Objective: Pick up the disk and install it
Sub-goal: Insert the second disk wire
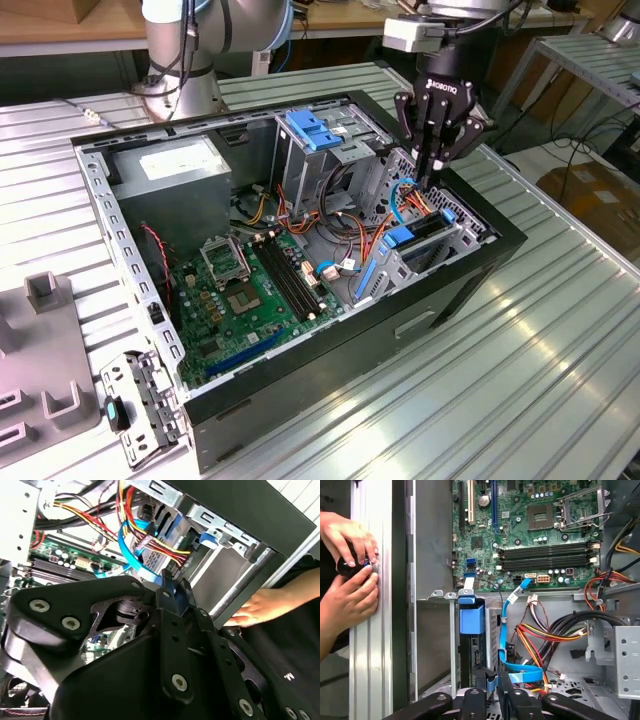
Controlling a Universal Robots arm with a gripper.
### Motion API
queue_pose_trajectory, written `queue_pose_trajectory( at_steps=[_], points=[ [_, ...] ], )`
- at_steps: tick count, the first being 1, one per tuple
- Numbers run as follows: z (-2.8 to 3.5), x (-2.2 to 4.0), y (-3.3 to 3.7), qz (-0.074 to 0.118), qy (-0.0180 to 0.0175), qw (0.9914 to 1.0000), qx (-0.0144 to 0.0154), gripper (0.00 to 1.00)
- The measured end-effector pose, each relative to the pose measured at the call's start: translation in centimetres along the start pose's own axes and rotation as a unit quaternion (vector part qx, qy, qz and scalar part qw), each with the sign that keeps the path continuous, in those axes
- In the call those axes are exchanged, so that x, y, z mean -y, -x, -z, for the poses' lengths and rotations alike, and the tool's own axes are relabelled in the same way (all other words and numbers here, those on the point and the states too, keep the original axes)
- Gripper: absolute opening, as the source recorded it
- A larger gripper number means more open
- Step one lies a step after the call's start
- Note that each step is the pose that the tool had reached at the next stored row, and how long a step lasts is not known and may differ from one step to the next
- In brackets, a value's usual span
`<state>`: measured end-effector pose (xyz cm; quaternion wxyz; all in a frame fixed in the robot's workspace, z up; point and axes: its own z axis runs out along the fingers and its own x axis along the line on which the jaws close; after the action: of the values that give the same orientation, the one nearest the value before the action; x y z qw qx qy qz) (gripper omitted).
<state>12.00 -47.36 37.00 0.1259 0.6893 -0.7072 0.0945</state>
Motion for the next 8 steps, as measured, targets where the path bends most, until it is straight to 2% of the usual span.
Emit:
queue_pose_trajectory(
  at_steps=[1, 2, 4, 5, 8],
  points=[
    [-0.12, 0.01, 0.04, 0.000, -0.0001, 0.99999, -0.0043, 0.24],
    [-0.21, 0.01, 0.07, 0.000, -0.0001, 0.99998, -0.0062, 0.24],
    [-0.35, 0.01, 0.12, 0.000, -0.0001, 0.99998, -0.0069, 0.23],
    [-0.40, 0.02, 0.13, 0.000, -0.0002, 0.99997, -0.0071, 0.16],
    [-0.62, -0.07, -0.13, 0.000, -0.0009, 0.99998, -0.0062, 0.16]
  ],
)
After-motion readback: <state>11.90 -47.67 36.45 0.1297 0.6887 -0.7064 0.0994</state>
